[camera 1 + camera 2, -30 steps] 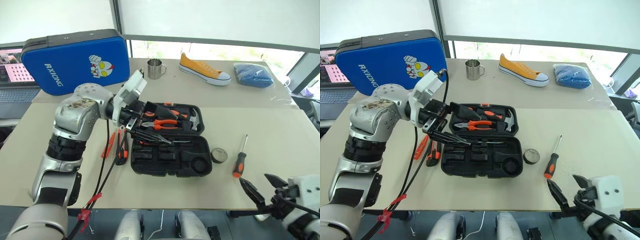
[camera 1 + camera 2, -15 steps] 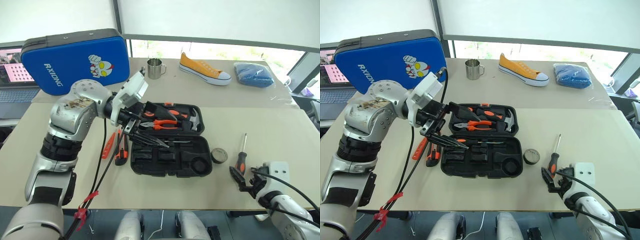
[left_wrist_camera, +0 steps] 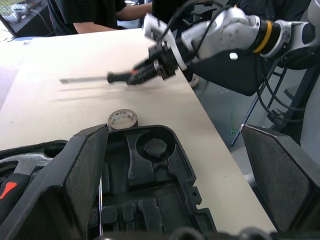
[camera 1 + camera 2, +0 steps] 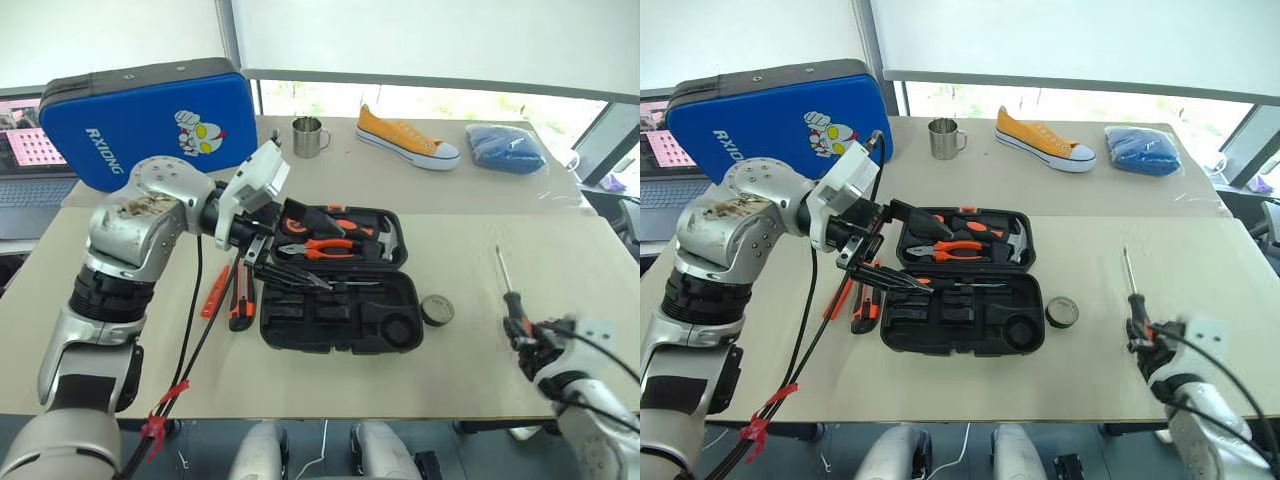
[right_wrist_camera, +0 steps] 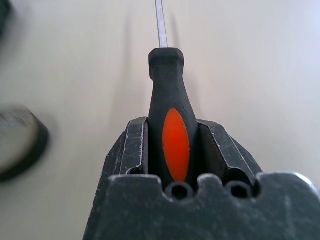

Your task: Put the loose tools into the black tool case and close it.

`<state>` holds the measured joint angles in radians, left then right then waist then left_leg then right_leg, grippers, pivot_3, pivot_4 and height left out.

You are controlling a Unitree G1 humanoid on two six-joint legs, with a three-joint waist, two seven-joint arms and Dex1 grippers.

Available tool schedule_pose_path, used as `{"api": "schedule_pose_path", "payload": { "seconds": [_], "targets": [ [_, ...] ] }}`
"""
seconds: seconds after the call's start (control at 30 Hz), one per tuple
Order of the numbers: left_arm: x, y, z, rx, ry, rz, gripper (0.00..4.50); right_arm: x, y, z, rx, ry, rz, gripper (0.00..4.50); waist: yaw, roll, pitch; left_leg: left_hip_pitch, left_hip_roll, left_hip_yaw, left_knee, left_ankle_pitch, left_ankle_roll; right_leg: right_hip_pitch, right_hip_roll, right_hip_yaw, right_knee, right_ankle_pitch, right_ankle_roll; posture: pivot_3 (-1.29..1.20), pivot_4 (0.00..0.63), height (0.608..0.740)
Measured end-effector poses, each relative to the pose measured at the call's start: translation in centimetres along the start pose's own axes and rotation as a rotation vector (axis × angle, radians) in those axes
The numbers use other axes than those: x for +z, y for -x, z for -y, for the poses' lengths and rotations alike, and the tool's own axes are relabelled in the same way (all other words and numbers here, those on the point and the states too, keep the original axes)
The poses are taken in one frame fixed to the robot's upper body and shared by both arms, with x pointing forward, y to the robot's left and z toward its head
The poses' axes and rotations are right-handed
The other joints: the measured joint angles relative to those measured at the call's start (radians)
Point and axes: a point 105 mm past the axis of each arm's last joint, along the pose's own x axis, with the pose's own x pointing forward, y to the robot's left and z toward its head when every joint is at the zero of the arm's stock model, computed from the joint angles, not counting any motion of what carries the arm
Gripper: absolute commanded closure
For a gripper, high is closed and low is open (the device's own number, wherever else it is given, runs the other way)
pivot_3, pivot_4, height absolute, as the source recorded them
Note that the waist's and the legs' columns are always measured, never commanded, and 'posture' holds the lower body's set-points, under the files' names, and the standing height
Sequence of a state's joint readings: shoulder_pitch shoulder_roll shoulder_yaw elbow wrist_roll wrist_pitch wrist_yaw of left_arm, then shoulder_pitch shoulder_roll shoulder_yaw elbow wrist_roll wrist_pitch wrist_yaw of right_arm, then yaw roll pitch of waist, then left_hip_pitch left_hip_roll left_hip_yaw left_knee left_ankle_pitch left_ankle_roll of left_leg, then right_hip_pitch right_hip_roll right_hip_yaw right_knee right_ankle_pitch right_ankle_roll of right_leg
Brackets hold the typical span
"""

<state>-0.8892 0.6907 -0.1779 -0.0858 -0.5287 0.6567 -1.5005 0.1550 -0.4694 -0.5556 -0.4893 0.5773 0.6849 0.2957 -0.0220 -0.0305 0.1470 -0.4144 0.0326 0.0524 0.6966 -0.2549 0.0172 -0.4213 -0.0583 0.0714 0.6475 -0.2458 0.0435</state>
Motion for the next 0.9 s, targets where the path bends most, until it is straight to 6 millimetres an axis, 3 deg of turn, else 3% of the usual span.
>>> {"api": "schedule_pose_path", "payload": {
  "seconds": [0.1, 0.23, 0.37, 0.53, 0.67, 0.9],
  "targets": [
    [-0.5, 0.7, 0.2, 0.022, 0.013, -0.03, 0.0, 4.8, -0.8, -1.7, 0.199, 0.137, 0.085, 3.45, 0.0, 0.0, 0.0, 0.001, 0.001, 0.0, -0.002, 0.0, 0.0, 0.0, 0.002, -0.001, 0.0, -0.001, -0.001, 0.0, 0.15, 0.739],
    [-2.1, 2.1, 0.9, 0.072, 0.051, -0.102, 0.0, 6.4, -1.7, -7.2, 0.637, 0.353, 0.018, 3.45, -0.002, 0.001, 0.001, 0.0, 0.002, 0.001, -0.002, 0.0, 0.0, 0.0, 0.004, -0.001, -0.001, -0.001, -0.002, 0.0, 0.15, 0.739],
    [-3.1, 3.1, 2.7, 0.075, 0.082, -0.16, 0.0, 5.9, -1.9, -11.8, 1.034, 0.493, -0.064, 3.45, 0.002, 0.0, 0.002, -0.001, 0.001, 0.002, -0.002, 0.0, 0.0, 0.0, 0.003, -0.001, -0.001, -0.001, -0.002, 0.0, 0.15, 0.739],
    [-2.8, 3.4, 3.9, 0.092, 0.096, -0.18, 0.0, 3.7, -3.0, -14.3, 1.264, 0.61, -0.139, 3.45, 0.021, -0.001, 0.003, -0.001, 0.001, 0.003, 0.0, 0.0, 0.0, 0.0, 0.001, -0.002, -0.001, -0.002, -0.001, 0.0, 0.15, 0.739],
    [-2.6, 3.5, 4.1, 0.135, 0.103, -0.182, 0.0, 1.2, -4.0, -15.5, 1.348, 0.635, -0.205, 3.45, 0.023, -0.002, 0.003, -0.002, 0.0, 0.003, 0.0, 0.0, 0.0, -0.001, 0.001, -0.002, -0.001, -0.002, -0.001, 0.0, 0.15, 0.739],
    [-3.1, 4.1, 4.9, 0.178, 0.12, -0.213, 0.0, -0.7, -5.4, -14.9, 1.32, 0.655, -0.268, 3.45, 0.019, -0.002, 0.003, -0.002, 0.001, 0.004, 0.0, 0.0, 0.0, -0.001, 0.001, -0.003, 0.0, -0.002, -0.001, 0.0, 0.15, 0.739]
  ]
}}
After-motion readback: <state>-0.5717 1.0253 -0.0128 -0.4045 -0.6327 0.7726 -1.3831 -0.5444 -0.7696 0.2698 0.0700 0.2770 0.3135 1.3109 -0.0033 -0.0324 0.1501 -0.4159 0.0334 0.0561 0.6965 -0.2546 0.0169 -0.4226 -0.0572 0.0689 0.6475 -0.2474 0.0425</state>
